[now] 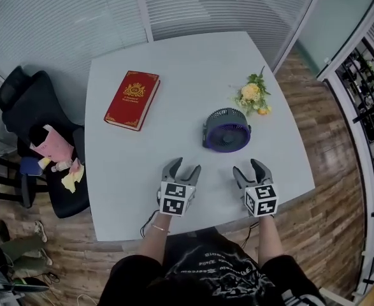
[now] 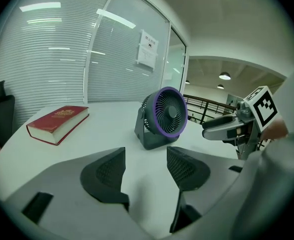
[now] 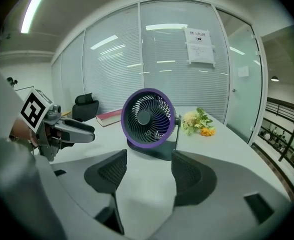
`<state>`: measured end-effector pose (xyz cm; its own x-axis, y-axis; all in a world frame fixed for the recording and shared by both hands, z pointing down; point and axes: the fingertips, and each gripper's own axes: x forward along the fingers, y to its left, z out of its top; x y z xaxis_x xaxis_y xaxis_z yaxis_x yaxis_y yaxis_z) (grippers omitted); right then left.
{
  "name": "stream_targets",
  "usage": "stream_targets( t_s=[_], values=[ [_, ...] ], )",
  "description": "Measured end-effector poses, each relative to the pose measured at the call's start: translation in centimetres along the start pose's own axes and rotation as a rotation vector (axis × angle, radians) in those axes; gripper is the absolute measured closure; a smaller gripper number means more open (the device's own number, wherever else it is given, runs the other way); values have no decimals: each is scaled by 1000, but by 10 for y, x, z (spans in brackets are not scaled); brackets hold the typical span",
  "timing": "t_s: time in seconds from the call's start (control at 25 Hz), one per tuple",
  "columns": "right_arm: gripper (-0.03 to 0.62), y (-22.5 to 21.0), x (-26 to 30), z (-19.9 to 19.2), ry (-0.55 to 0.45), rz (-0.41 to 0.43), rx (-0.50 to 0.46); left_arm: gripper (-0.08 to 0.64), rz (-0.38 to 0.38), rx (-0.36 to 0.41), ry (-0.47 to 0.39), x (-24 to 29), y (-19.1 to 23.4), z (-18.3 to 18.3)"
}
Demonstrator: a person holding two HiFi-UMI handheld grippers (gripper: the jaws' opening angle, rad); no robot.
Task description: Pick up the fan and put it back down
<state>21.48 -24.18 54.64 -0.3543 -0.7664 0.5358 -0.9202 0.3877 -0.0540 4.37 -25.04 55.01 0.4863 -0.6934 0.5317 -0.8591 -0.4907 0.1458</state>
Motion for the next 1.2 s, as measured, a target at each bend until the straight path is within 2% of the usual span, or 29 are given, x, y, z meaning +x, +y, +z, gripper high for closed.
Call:
stream_targets(
  t_s=[0.36, 0.76, 0.96, 1.2],
  values=[
    [308, 53, -42, 6, -73, 15, -37, 296, 2, 19, -87, -73, -4, -8],
    [311, 117, -76, 6, -123, 44, -93, 296, 82, 23, -187, -166, 12, -25],
    [314, 150, -90, 6, -152, 60, -112, 296, 129, 21, -208, -199, 19, -46],
    [314, 185, -98, -12, -138, 84, -99, 296, 138, 1, -195, -227, 26, -69]
  ],
)
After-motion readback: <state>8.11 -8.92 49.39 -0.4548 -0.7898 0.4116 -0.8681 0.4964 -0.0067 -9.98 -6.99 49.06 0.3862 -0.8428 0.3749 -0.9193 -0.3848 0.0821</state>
